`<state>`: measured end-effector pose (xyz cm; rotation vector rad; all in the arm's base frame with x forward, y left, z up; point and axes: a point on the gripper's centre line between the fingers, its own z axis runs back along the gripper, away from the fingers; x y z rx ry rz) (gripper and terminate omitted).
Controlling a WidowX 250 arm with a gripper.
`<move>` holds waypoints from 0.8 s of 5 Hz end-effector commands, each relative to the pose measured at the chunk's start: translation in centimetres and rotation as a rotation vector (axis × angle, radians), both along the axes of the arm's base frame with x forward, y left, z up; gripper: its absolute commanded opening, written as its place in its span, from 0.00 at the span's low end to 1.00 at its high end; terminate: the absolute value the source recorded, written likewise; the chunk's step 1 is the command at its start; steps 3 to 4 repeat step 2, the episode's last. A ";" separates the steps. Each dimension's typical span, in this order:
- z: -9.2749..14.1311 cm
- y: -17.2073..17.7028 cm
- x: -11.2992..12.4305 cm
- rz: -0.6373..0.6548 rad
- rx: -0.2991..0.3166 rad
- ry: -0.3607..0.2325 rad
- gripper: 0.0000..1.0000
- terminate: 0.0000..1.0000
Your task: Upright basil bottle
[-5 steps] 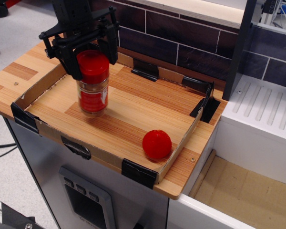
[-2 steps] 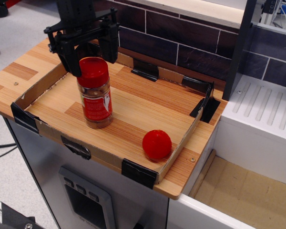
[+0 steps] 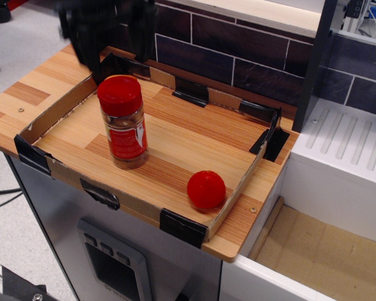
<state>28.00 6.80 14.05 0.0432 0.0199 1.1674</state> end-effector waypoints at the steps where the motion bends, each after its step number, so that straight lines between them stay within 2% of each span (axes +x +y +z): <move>1: 3.8 -0.9 0.8 -0.043 0.071 -0.076 1.00 0.00; 2: 3.8 -0.9 0.8 -0.043 0.071 -0.076 1.00 1.00; 4: 3.8 -0.9 0.8 -0.043 0.071 -0.076 1.00 1.00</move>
